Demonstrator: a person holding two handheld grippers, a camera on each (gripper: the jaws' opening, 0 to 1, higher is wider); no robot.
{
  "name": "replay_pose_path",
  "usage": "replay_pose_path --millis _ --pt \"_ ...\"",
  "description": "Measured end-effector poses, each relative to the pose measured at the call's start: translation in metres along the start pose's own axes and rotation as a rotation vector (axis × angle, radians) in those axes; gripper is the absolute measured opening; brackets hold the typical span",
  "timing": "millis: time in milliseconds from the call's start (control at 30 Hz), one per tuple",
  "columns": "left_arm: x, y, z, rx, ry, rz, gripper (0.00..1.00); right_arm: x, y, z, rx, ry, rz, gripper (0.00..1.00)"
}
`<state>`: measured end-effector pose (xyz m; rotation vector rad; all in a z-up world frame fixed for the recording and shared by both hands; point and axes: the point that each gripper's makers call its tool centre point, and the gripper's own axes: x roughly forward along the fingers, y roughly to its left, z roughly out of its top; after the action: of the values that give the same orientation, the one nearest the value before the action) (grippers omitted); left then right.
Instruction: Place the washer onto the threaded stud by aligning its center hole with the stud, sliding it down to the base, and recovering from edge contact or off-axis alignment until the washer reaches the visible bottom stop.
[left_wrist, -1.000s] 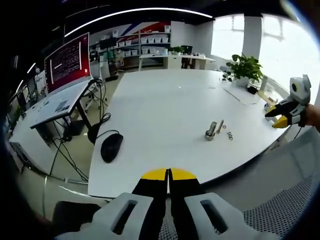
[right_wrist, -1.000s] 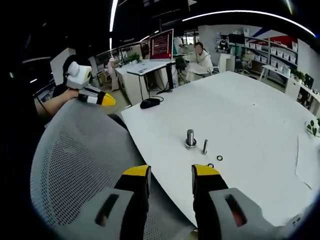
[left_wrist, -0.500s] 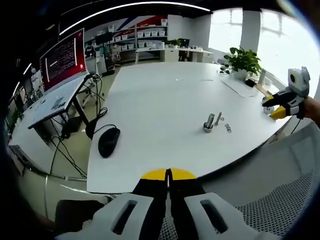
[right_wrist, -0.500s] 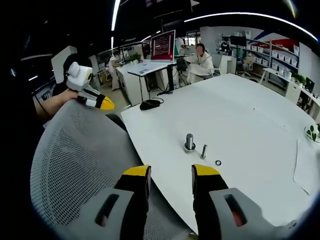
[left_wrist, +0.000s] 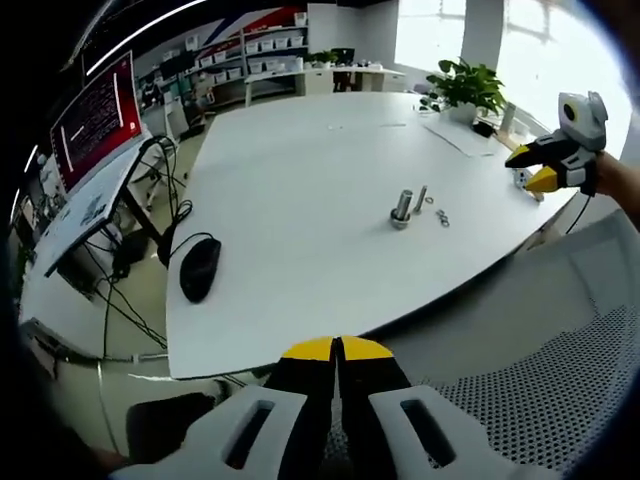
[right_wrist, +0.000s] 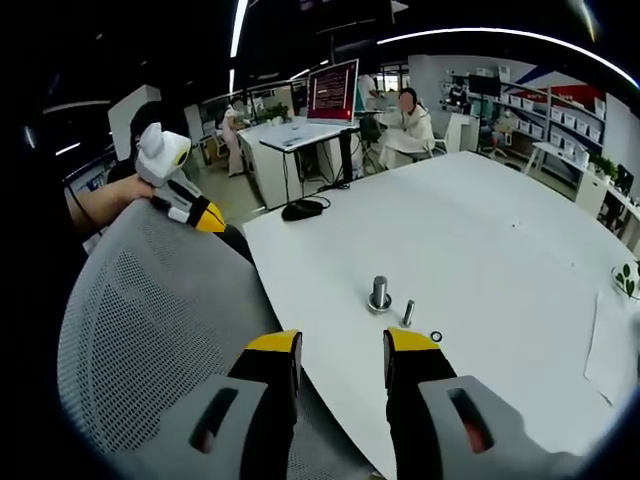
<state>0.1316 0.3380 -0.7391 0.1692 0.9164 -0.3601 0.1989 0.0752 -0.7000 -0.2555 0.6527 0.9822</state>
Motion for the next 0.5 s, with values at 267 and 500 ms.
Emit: replay_pose_path --millis 267,500 --pt "0.001 -0.007 -0.005 0.007 0.032 -0.041 0.0 0.006 -0.007 0.017 -0.059 0.014 0.006 0.35" --pt "0.001 -0.009 -0.006 0.002 0.039 -0.05 0.0 0.015 -0.017 0.025 -0.139 0.074 0.03 0.35"
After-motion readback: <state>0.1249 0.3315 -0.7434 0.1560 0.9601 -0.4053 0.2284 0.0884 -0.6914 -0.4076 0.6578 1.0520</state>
